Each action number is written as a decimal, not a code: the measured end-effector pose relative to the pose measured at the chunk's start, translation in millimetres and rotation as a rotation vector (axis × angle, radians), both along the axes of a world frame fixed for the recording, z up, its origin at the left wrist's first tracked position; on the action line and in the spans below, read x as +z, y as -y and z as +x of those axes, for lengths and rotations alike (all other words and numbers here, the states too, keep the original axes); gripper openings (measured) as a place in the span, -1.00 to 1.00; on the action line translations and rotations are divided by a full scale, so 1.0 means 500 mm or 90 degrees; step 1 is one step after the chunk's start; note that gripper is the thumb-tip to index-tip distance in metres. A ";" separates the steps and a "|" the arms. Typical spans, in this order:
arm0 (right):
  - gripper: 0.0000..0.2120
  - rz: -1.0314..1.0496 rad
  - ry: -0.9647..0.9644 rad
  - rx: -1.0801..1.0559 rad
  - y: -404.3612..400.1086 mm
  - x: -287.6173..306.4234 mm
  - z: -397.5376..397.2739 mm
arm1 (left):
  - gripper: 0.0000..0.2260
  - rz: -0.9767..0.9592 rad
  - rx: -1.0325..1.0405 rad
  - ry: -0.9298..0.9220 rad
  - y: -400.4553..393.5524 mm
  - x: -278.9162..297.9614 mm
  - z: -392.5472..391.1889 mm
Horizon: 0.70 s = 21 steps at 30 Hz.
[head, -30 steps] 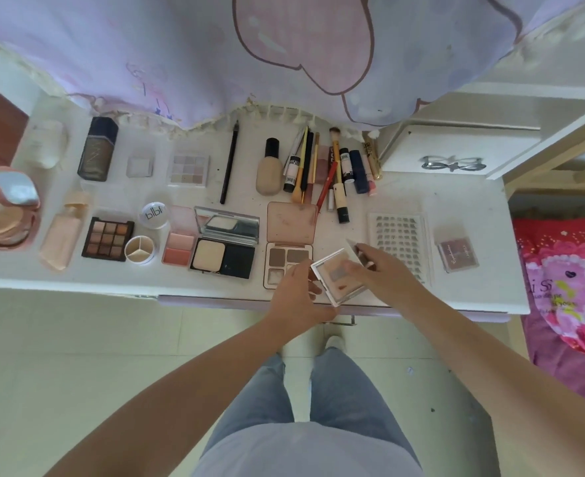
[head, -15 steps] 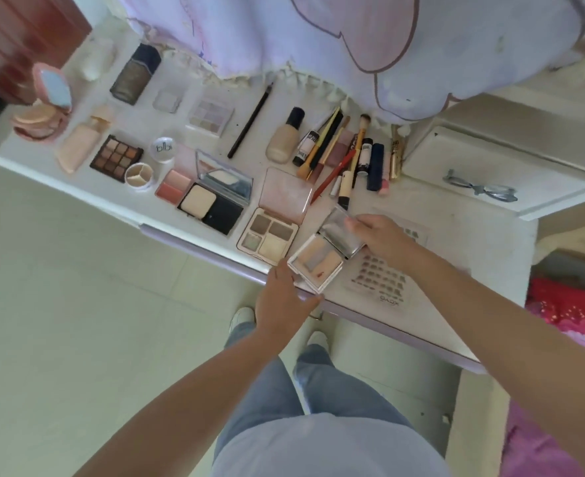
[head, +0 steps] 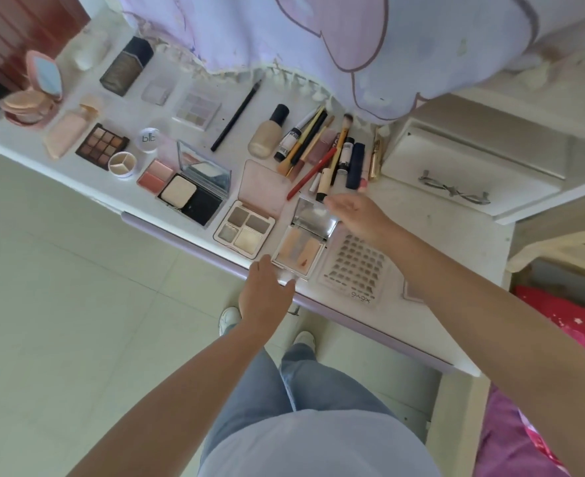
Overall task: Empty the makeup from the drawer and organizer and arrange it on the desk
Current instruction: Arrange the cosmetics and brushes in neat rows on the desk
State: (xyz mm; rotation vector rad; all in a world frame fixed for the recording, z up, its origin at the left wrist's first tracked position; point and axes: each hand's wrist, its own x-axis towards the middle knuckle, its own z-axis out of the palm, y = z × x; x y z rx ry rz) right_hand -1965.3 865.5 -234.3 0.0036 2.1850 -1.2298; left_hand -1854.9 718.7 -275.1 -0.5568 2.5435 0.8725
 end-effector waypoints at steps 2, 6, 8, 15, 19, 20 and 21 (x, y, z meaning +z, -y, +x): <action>-0.70 0.027 -0.051 -0.052 -0.035 -0.001 0.016 | -0.55 -0.019 -0.027 -0.015 0.004 0.009 0.011; -0.67 0.174 -0.177 -0.067 -0.113 -0.013 0.056 | -0.60 -0.035 -0.071 -0.066 0.010 0.026 0.021; -0.52 0.284 -0.221 0.035 -0.134 -0.026 0.073 | -0.64 -0.031 -0.119 -0.085 0.005 0.034 0.014; 0.05 0.448 -0.073 0.264 -0.104 -0.040 0.081 | -0.68 -0.056 -0.361 -0.046 -0.029 0.055 -0.031; 0.02 0.464 -0.064 0.239 -0.101 -0.032 0.090 | -0.68 -0.063 -0.424 0.015 -0.043 0.052 -0.046; 0.01 0.471 -0.061 0.233 -0.103 -0.031 0.100 | -0.69 -0.068 -0.422 0.023 -0.045 0.051 -0.048; 0.00 0.476 -0.059 0.229 -0.107 -0.030 0.112 | -0.70 -0.073 -0.426 0.029 -0.046 0.049 -0.050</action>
